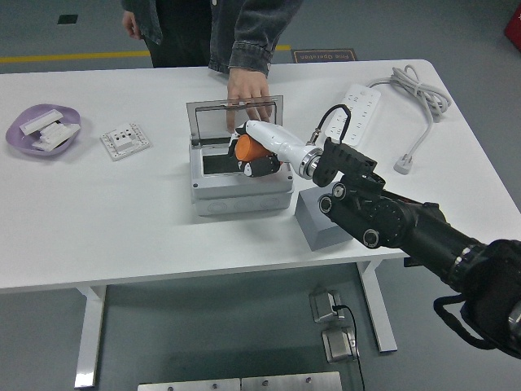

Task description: Pick up the cylinder from the cube,place it in the box,flap close box

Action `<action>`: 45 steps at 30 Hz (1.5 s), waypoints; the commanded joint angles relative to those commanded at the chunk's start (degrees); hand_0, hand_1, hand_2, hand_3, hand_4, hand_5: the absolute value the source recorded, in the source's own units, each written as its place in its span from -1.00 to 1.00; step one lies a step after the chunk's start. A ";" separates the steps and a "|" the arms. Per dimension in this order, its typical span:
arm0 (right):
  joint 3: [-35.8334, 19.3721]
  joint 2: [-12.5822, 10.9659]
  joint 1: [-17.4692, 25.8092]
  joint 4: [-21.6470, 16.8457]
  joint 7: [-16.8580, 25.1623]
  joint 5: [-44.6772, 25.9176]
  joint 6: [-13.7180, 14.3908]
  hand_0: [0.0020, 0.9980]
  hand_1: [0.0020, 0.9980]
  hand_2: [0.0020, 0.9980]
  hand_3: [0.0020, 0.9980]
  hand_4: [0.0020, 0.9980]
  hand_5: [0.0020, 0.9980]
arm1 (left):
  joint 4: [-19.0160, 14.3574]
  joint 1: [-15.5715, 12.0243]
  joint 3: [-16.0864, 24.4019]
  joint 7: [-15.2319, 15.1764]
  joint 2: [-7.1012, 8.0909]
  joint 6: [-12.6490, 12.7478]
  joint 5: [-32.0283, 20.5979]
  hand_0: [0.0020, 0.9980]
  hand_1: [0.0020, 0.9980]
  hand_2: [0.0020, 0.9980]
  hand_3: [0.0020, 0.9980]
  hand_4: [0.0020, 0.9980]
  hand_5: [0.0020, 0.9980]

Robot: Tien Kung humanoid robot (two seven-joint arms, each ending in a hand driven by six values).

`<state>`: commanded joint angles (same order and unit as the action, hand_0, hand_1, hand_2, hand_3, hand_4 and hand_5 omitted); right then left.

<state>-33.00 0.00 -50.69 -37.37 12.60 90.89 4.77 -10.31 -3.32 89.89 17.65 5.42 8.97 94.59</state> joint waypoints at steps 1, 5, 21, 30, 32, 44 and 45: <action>0.00 0.00 0.02 0.07 0.21 -0.39 -0.14 -0.30 0.05 0.31 0.41 -0.22 -0.86 | 0.00 0.04 -0.30 -0.05 0.00 0.00 -0.25 0.26 0.28 0.22 0.25 0.33 -0.50; -0.04 0.00 0.20 0.78 0.92 -1.90 -1.02 0.26 0.33 0.52 0.76 0.33 -0.68 | 0.00 0.12 -1.38 -0.23 -0.05 -0.02 -1.28 0.26 0.28 0.22 0.25 0.33 -0.50; -0.74 0.00 1.52 -0.74 0.72 -2.90 -2.46 0.41 0.29 0.41 0.74 0.84 -0.31 | 0.00 -0.13 -3.10 -0.67 -0.50 -0.05 -3.01 0.26 0.28 0.22 0.25 0.33 -0.50; -2.83 -0.78 1.71 -10.81 -0.94 -2.04 -4.02 0.42 0.27 0.39 0.69 0.86 -0.29 | 0.00 -0.39 -4.70 -0.84 -0.64 -0.04 -4.73 0.26 0.28 0.22 0.25 0.33 -0.50; -3.48 -1.01 1.52 -11.73 -0.97 -1.85 -4.18 0.40 0.26 0.37 0.64 0.85 -0.27 | 0.00 -0.34 -5.29 -0.90 -0.60 -0.04 -5.30 0.26 0.28 0.22 0.25 0.33 -0.50; -8.42 -4.08 -0.03 -15.94 -2.29 0.07 -5.32 0.47 0.26 0.35 0.60 0.83 -0.27 | 0.00 -0.51 -6.45 -0.80 -0.51 -0.06 -6.47 0.26 0.28 0.22 0.25 0.33 -0.50; -8.86 -4.31 -0.76 -15.41 -2.24 0.06 -5.30 0.47 0.26 0.35 0.60 0.83 -0.27 | 0.00 -0.49 -6.31 -0.76 -0.43 -0.06 -6.31 0.26 0.28 0.22 0.25 0.33 -0.50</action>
<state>-41.86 -4.31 -51.46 -52.78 10.37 90.95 -0.53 -10.31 -3.81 83.58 16.90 4.99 8.91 88.28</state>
